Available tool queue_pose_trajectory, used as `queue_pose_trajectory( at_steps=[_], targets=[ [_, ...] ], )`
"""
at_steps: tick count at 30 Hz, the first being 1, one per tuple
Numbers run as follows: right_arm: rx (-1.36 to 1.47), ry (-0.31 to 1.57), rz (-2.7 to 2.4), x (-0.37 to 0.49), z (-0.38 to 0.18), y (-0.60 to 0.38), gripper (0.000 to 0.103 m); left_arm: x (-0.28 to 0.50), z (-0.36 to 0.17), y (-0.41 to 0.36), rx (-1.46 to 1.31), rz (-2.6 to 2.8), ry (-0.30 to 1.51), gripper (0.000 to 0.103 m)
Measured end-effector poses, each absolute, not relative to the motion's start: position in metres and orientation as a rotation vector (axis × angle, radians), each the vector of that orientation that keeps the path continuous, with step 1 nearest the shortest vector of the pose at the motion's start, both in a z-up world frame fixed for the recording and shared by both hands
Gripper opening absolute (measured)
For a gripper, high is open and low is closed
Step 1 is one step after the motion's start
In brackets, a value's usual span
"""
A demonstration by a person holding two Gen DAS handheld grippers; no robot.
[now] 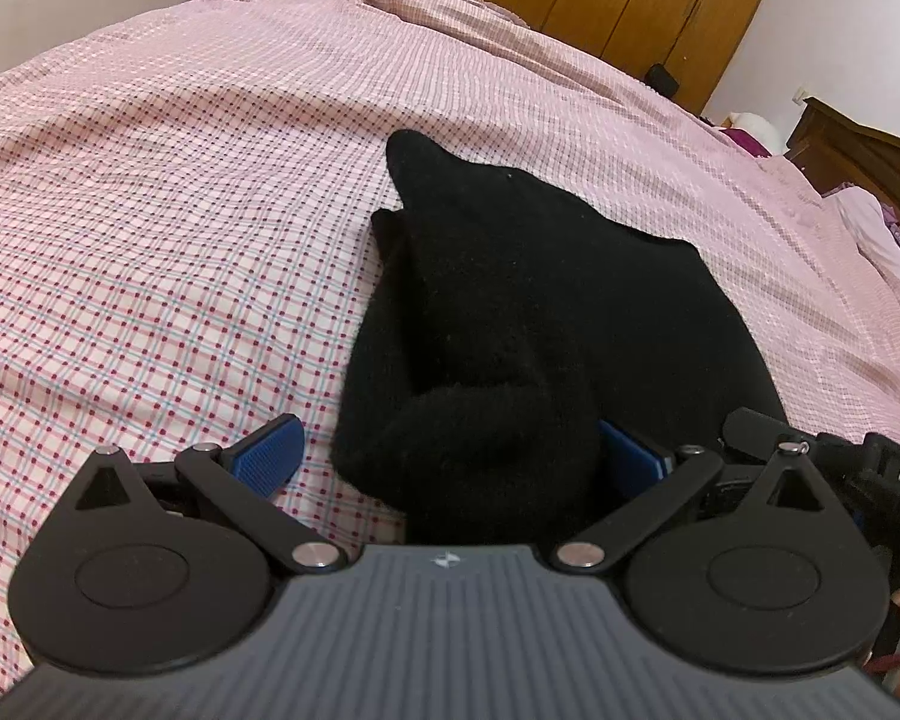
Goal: Fold small clothes
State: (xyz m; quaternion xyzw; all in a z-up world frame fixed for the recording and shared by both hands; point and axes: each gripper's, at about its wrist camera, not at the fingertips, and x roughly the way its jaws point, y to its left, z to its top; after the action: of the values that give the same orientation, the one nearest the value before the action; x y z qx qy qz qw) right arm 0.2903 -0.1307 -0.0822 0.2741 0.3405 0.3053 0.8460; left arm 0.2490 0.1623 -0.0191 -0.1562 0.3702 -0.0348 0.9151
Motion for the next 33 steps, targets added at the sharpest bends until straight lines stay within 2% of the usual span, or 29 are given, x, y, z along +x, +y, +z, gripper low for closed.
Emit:
queue_pose_trajectory(
  at_steps=[5, 7, 9, 10, 12, 13, 15, 17, 23, 33],
  targets=[
    [0.608, 0.728, 0.671, 0.297, -0.081, -0.129, 0.076, 0.249, -0.020, 0.162, -0.323, -0.075, 0.762, 0.103],
    [0.622, 0.728, 0.684, 0.301, -0.082, -0.129, 0.072, 0.248, -0.019, 0.163, -0.333, -0.082, 0.756, 0.103],
    [0.641, 0.733, 0.692, 0.305, -0.083, -0.129, 0.064, 0.248, -0.019, 0.164, -0.355, -0.111, 0.749, 0.102],
    [0.652, 0.734, 0.696, 0.308, -0.084, -0.129, 0.062, 0.248, -0.019, 0.165, -0.374, -0.134, 0.746, 0.098],
    [0.671, 0.740, 0.704, 0.313, -0.084, -0.129, 0.055, 0.250, -0.020, 0.164, -0.424, -0.191, 0.745, 0.083],
    [0.674, 0.743, 0.709, 0.315, -0.084, -0.128, 0.053, 0.253, -0.021, 0.163, -0.467, -0.229, 0.752, 0.070],
    [0.676, 0.745, 0.713, 0.318, -0.079, -0.127, 0.044, 0.256, -0.023, 0.161, -0.517, -0.237, 0.757, 0.063],
    [0.680, 0.733, 0.719, 0.319, -0.071, -0.130, 0.040, 0.256, -0.021, 0.160, -0.543, -0.246, 0.745, 0.055],
    [0.687, 0.684, 0.747, 0.305, -0.039, -0.146, 0.038, 0.243, -0.012, 0.154, -0.625, -0.319, 0.729, 0.051],
    [0.616, 0.644, 0.689, 0.236, -0.016, -0.225, 0.037, 0.201, -0.014, 0.070, -0.621, -0.445, 0.782, 0.051]
  ],
)
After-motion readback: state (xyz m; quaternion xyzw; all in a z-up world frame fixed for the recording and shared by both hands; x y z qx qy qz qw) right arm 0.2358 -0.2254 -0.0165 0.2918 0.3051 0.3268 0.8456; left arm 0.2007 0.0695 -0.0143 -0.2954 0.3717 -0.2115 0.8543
